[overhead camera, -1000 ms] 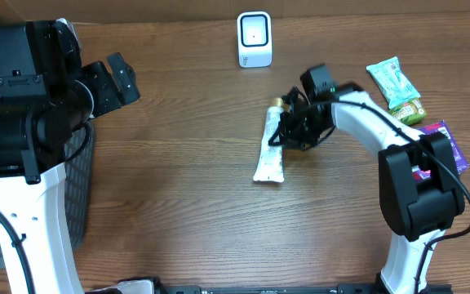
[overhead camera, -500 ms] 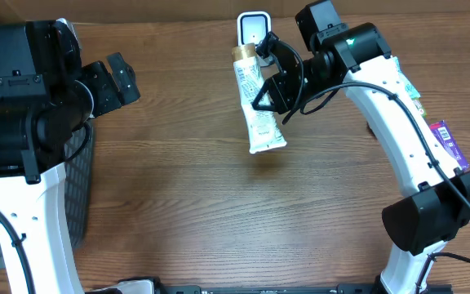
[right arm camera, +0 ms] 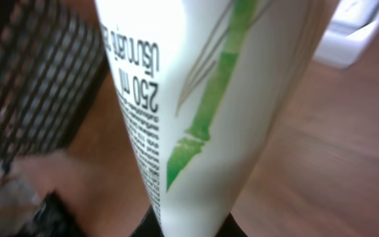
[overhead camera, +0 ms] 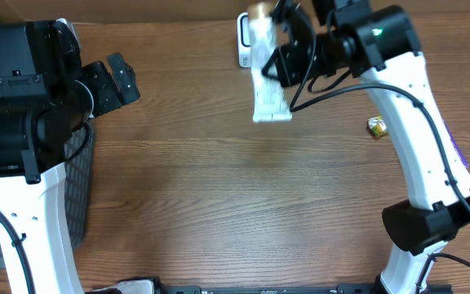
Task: Scan the item barcode
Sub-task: 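Lift the white tube and hold its barcode before the scanner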
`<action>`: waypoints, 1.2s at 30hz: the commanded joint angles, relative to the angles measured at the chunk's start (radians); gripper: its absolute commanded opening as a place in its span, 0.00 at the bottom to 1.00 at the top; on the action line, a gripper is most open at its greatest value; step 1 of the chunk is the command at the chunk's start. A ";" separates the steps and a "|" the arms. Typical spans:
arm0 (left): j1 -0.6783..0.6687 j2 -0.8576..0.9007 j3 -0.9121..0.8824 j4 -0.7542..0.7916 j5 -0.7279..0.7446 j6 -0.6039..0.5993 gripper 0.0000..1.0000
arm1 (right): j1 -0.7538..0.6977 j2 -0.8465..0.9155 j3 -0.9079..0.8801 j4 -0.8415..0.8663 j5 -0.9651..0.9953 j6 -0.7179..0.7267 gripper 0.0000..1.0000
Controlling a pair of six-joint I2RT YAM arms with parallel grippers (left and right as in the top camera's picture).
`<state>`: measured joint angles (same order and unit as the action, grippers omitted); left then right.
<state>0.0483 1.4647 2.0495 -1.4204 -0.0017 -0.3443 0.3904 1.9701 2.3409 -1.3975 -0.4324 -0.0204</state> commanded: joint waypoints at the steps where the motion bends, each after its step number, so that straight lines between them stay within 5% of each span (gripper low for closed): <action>1: 0.004 0.003 0.013 0.002 -0.008 0.008 1.00 | -0.003 -0.034 0.086 0.072 0.295 0.104 0.04; 9: 0.004 0.003 0.013 0.003 -0.008 0.008 1.00 | 0.052 0.071 0.085 0.240 0.923 0.074 0.04; 13: 0.004 0.003 0.013 0.003 -0.008 0.008 1.00 | 0.076 0.156 0.082 0.320 1.068 0.034 0.04; 24: 0.004 0.003 0.013 0.003 -0.008 0.008 1.00 | 0.125 0.388 0.080 0.566 1.252 -0.660 0.04; 31: 0.004 0.003 0.013 0.003 -0.008 0.008 1.00 | 0.114 0.490 0.080 0.795 1.250 -0.929 0.04; 36: 0.004 0.003 0.013 0.003 -0.008 0.008 1.00 | 0.100 0.550 0.080 0.879 1.224 -0.974 0.04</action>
<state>0.0483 1.4647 2.0495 -1.4204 -0.0017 -0.3443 0.5053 2.4989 2.3951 -0.5465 0.7685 -0.9131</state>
